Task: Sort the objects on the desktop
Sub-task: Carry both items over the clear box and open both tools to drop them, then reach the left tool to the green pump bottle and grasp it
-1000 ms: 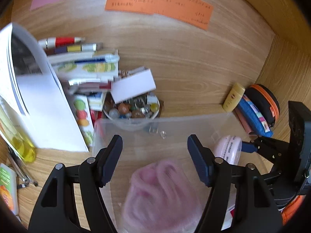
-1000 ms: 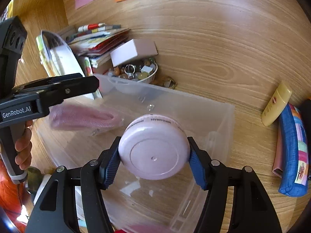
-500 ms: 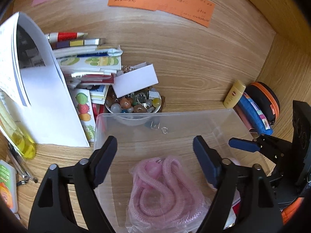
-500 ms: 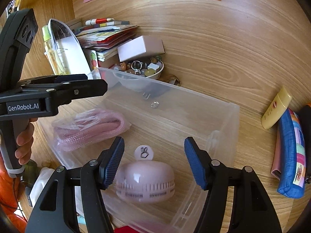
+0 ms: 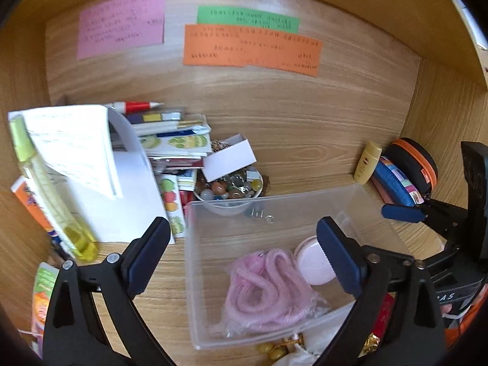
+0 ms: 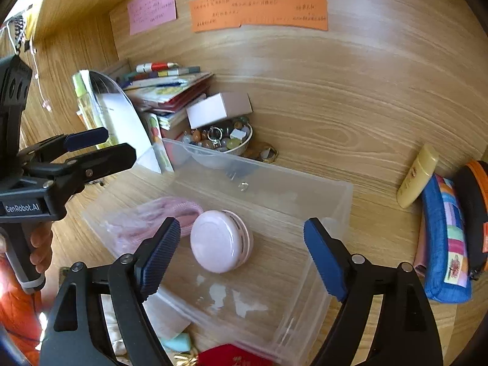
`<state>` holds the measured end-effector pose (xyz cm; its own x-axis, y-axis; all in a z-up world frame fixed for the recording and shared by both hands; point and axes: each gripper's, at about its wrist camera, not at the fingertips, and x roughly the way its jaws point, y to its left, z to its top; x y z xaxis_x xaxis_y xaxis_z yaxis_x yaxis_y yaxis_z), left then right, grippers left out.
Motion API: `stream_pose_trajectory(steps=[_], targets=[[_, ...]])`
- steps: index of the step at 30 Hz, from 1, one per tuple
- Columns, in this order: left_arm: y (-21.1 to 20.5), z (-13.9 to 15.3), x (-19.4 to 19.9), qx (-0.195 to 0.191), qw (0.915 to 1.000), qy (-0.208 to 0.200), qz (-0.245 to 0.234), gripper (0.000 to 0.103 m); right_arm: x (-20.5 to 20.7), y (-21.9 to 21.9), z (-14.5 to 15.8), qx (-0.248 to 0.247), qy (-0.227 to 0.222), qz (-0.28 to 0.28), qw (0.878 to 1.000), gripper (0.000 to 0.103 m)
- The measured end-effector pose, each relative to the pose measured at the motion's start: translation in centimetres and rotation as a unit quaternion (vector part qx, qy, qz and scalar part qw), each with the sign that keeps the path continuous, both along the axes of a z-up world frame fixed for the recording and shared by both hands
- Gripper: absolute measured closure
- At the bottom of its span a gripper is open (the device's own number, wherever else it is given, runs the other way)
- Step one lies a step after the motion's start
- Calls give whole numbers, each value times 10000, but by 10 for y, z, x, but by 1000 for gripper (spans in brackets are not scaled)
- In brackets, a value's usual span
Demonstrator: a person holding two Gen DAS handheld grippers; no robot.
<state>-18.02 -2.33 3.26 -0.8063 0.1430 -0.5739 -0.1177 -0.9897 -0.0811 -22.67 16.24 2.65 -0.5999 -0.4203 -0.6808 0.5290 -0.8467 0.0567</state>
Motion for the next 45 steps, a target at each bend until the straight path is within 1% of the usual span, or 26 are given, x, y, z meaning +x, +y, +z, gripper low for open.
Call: stream_pose_trajectory(steps=[4, 9, 11, 13, 17, 21, 31, 33, 35, 37, 40, 42, 45], targets=[[-5, 10, 17, 9, 9999, 108, 38, 3, 19, -1, 9, 87, 163, -42, 9998, 21], [-9, 21, 41, -77, 9995, 272, 104, 2, 49, 0, 18, 154, 427, -10, 9990, 19], [-10, 21, 50, -98, 9994, 303, 126, 1, 61, 1, 20, 171, 534, -4, 9984, 12], [-11, 21, 58, -131, 9993, 315, 142, 1, 74, 4, 21, 183, 666, -23, 9976, 7], [-15, 15, 75, -98, 9995, 253, 148, 1, 91, 9, 20, 165, 754, -76, 9970, 7], [-21, 2, 90, -56, 9998, 105, 176, 1, 103, 20, 14, 105, 666, -191, 9975, 7], [-39, -34, 122, -35, 9986, -382, 358, 1, 125, 41, -11, 290, 489, -528, 9970, 6], [-42, -42, 126, 70, 9981, -526, 320, 1, 127, 44, -17, 310, 416, -572, 9970, 6], [-45, -49, 130, 301, 9968, -711, 189, 1, 129, 46, -23, 335, 350, -631, 9968, 6], [-46, -55, 135, 434, 9954, -851, 49, 1, 131, 48, -29, 365, 288, -698, 9965, 6], [-41, -60, 146, 341, 9955, -875, -147, 1, 133, 50, -37, 384, 184, -771, 9961, 6], [-35, -65, 153, 196, 9954, -901, -254, 1, 134, 52, -41, 363, 117, -776, 9963, 6], [-27, -72, 160, 62, 9938, -1017, -437, 1, 137, 54, -46, 349, 25, -783, 9963, 6]])
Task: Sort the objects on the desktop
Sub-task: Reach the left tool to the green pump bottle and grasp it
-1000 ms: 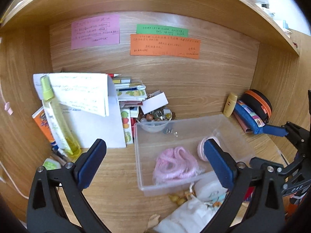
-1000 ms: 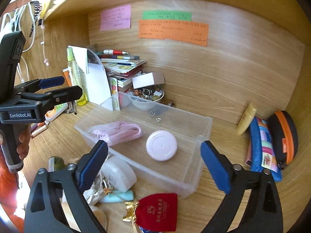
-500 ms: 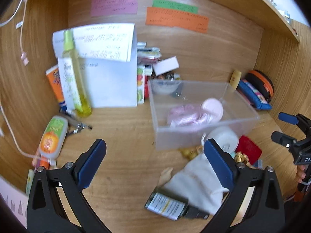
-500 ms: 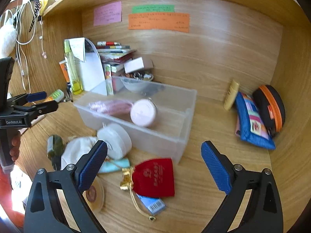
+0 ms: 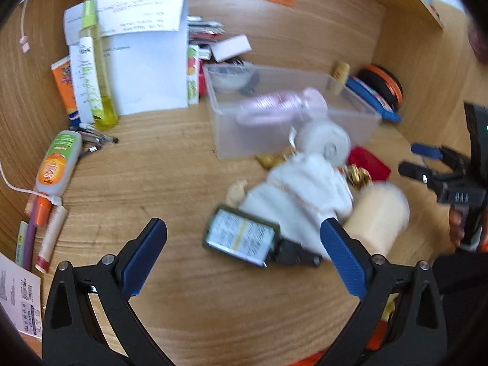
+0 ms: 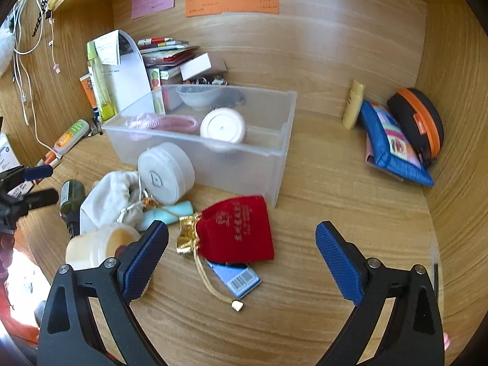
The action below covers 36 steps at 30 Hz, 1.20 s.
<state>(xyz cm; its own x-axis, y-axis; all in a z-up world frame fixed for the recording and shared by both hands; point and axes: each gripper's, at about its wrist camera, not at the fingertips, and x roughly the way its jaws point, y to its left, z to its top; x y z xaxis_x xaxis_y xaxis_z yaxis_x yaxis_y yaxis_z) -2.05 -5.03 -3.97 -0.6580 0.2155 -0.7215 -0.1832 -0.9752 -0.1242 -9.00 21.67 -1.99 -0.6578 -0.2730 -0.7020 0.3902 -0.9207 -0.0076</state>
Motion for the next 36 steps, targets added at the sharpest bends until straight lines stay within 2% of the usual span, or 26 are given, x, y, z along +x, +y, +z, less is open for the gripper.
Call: stream_pose_trajectory(steps=[8, 19, 28, 31, 36], targets=[[13, -14, 7, -81, 9991, -153, -384, 1, -1, 2, -12, 99, -189, -35, 9998, 6], [25, -30, -8, -923, 9945, -299, -393, 1, -12, -7, -24, 332, -342, 146, 9988, 6], [22, -28, -28, -1003, 9932, -321, -495, 1, -36, -12, -41, 448, -662, 327, 9963, 6], [18, -31, -37, -791, 9948, -417, -482, 1, -45, -11, -47, 303, -892, 432, 9946, 7], [14, -32, -42, -631, 9967, -369, -358, 1, -54, -12, -48, 63, -984, 573, 9935, 9]])
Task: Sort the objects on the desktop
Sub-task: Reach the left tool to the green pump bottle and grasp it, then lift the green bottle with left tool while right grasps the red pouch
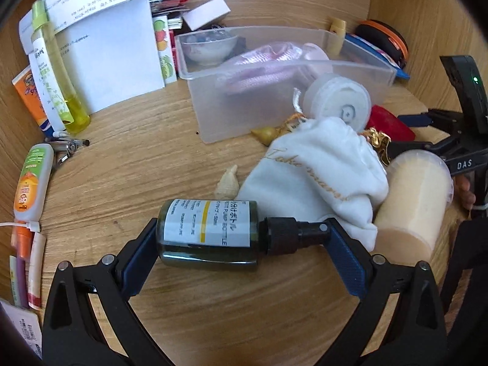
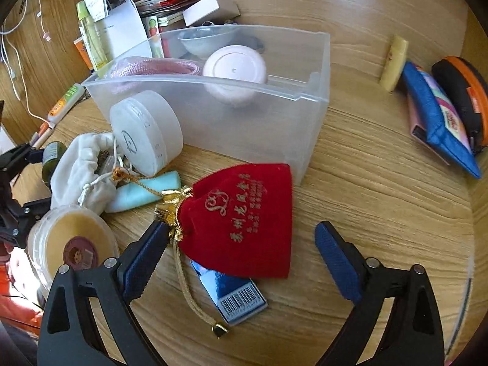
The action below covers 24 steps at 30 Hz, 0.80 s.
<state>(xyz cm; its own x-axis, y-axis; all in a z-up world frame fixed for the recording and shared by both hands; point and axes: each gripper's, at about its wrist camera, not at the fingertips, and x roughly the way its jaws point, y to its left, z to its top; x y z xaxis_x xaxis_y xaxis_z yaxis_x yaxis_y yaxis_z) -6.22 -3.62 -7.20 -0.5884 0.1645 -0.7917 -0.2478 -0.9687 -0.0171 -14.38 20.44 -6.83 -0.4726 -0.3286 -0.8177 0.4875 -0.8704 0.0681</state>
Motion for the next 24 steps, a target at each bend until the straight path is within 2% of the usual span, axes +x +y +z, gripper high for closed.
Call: stream_pose_trajectory(steps=[4, 6, 9, 11, 18, 24], targets=[[-3, 1, 1, 32, 9999, 94, 91, 1, 1, -4, 0, -94, -10, 183, 9998, 27], [-4, 1, 2, 22, 9998, 159, 129, 1, 4, -5, 2, -45, 76, 208, 9997, 29], [-5, 3, 4, -44, 9994, 296, 199, 2, 5, -6, 3, -89, 112, 287, 9995, 46], [-5, 5, 6, -134, 9988, 399, 239, 7, 6, -5, 4, -164, 89, 317, 9993, 58], [-18, 9, 7, -106, 9976, 426, 535, 7, 10, 0, 10, -229, 200, 249, 9992, 65], [-25, 21, 11, 110, 9955, 612, 711, 7, 18, 6, 24, -330, 397, 209, 9984, 68]])
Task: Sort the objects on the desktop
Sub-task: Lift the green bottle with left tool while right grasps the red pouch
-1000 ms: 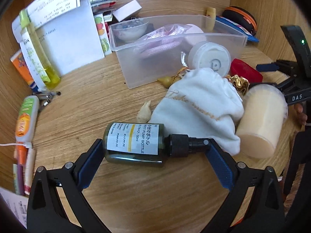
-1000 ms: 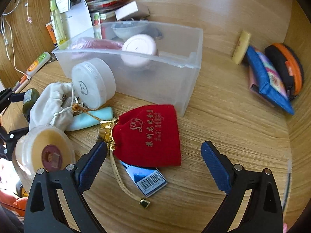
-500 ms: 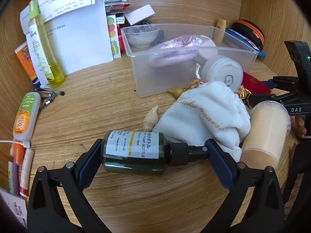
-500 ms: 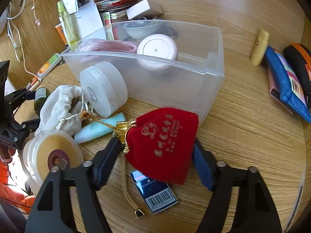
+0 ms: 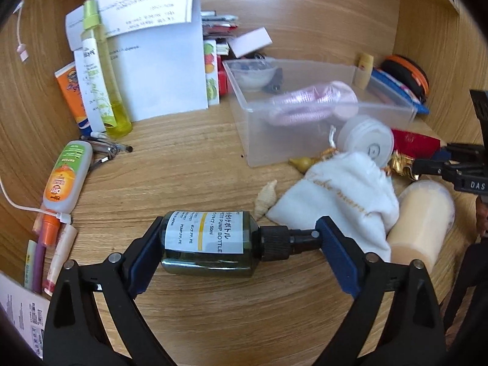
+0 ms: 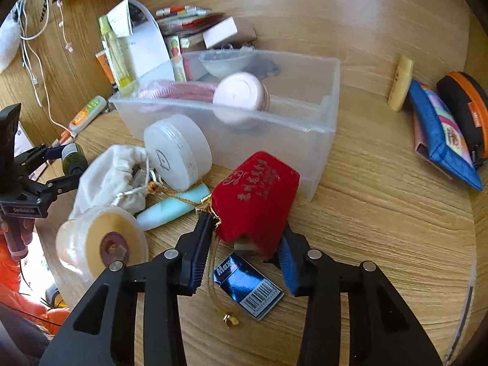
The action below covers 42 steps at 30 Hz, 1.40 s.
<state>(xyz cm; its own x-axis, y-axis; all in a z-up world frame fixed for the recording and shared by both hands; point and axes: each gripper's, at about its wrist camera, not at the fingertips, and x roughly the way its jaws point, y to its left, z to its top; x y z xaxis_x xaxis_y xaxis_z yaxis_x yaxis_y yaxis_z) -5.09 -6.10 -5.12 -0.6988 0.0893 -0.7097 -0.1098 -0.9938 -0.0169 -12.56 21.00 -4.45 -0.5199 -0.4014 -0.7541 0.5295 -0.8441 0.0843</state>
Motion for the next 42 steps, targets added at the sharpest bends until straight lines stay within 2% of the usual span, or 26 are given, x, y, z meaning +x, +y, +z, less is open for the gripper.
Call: stream_pose_trajectory(steps=[7, 16, 21, 23, 25, 31, 32, 33, 34, 35, 36, 42], targets=[[-2, 14, 4, 304, 9992, 211, 114, 7, 9, 9, 13, -96, 171, -69, 9998, 69], [-7, 29, 9, 586, 9975, 377, 141, 7, 16, 17, 1, 157, -1, -133, 9998, 69], [-2, 37, 12, 666, 9965, 494, 57, 7, 20, 20, -1, 212, -11, -176, 9996, 65], [2, 39, 12, 671, 9964, 512, 27, 7, 19, 20, 1, 178, 36, -178, 9997, 55], [5, 39, 12, 677, 9964, 508, 3, 7, 14, 18, 3, 96, 64, -164, 9998, 52], [6, 37, 13, 704, 9965, 441, 40, 7, -6, 7, -3, -265, -137, -59, 9995, 53], [6, 37, 13, 705, 9966, 434, 55, 7, -10, 6, -6, -335, -216, -90, 9992, 54], [5, 36, 13, 704, 9966, 431, 64, 7, -15, 5, -10, -416, -295, -122, 9986, 60], [4, 36, 13, 710, 9965, 430, 69, 7, -17, 5, -12, -470, -343, -134, 9982, 70], [4, 36, 13, 715, 9965, 429, 74, 7, -19, 4, -14, -558, -422, -117, 9975, 75], [4, 36, 13, 714, 9965, 433, 81, 7, -21, 4, -16, -677, -499, -76, 9964, 85], [5, 42, 11, 755, 9956, 538, 94, 7, -7, 2, -2, -646, -81, -155, 9978, 89]])
